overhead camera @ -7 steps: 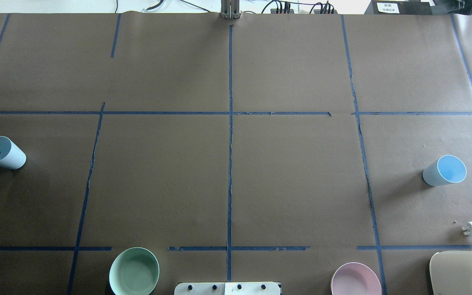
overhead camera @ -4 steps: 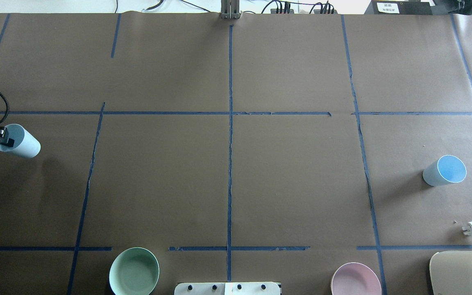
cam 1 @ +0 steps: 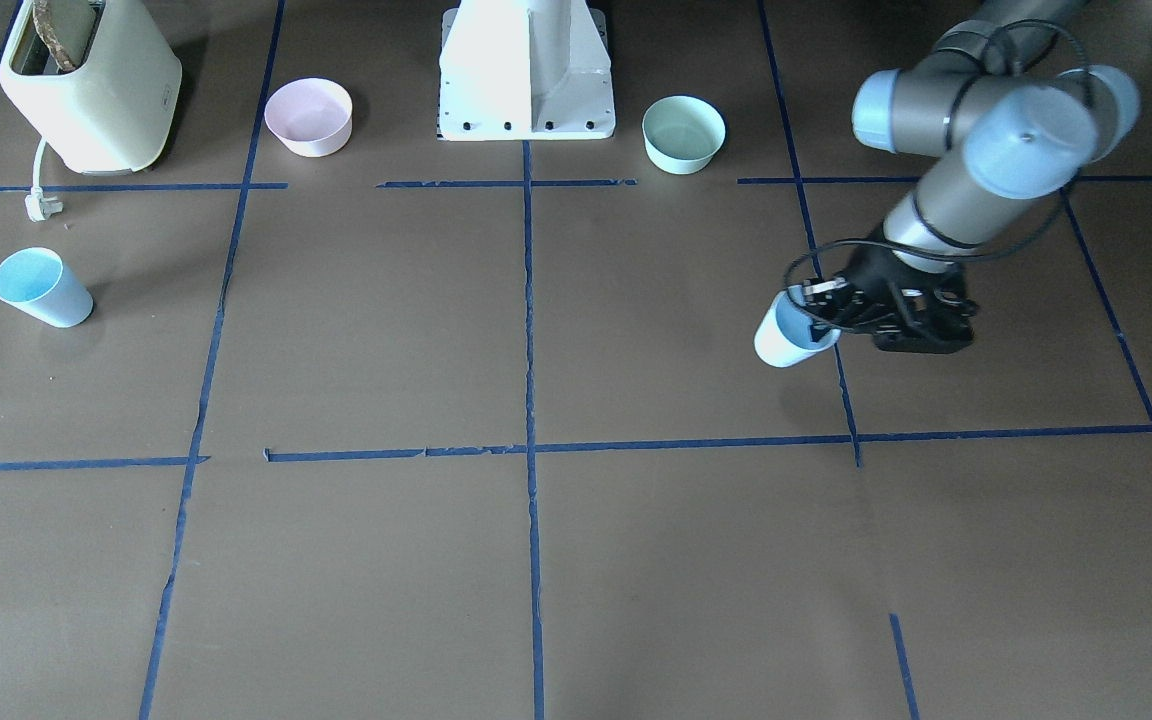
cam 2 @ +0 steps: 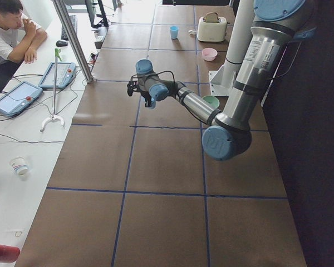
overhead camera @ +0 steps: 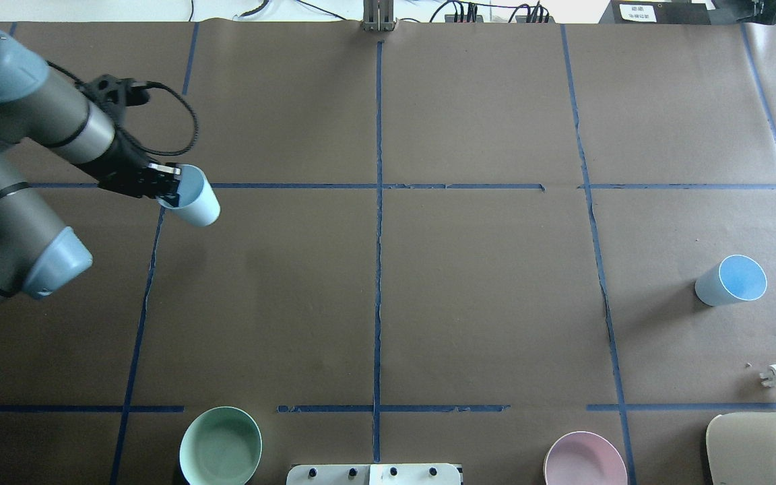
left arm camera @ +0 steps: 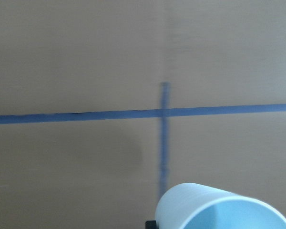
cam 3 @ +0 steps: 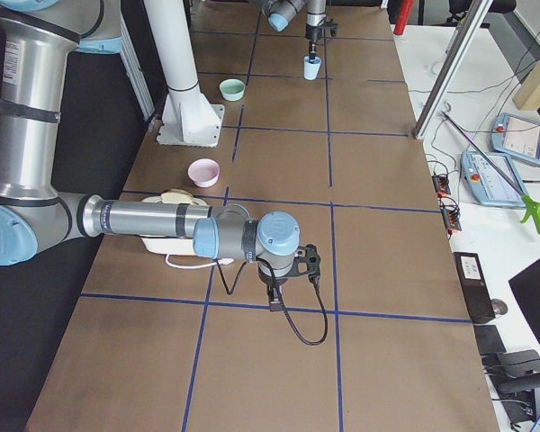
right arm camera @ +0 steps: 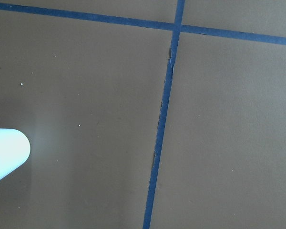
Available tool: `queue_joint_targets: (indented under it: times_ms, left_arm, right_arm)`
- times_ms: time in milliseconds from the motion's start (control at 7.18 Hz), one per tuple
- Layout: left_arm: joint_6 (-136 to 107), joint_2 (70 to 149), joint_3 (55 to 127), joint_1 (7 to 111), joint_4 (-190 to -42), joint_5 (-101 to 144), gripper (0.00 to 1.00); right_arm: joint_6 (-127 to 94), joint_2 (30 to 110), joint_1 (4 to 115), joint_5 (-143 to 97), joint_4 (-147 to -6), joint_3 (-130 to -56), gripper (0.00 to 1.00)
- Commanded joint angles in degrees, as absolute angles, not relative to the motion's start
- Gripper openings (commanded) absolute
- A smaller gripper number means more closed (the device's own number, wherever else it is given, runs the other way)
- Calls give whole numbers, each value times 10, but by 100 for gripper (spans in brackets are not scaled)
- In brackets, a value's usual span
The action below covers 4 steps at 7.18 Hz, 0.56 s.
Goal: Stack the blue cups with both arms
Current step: 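Lift the held blue cup and carry it to the table center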
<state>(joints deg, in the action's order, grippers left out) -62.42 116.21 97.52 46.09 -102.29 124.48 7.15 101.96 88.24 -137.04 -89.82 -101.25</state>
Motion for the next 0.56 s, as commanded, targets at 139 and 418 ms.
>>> queue_joint_targets:
  times_ms: [139,418]
  left_arm:
    - [-806,1386,824,321,-1005,1109,0]
    - [-804,1382,819,309,-1005,1093,2]
  right_arm:
    - [70,1020,882,-1371,-897,-1012,100]
    - [70,1020,882,-1371,-897,-1012,100]
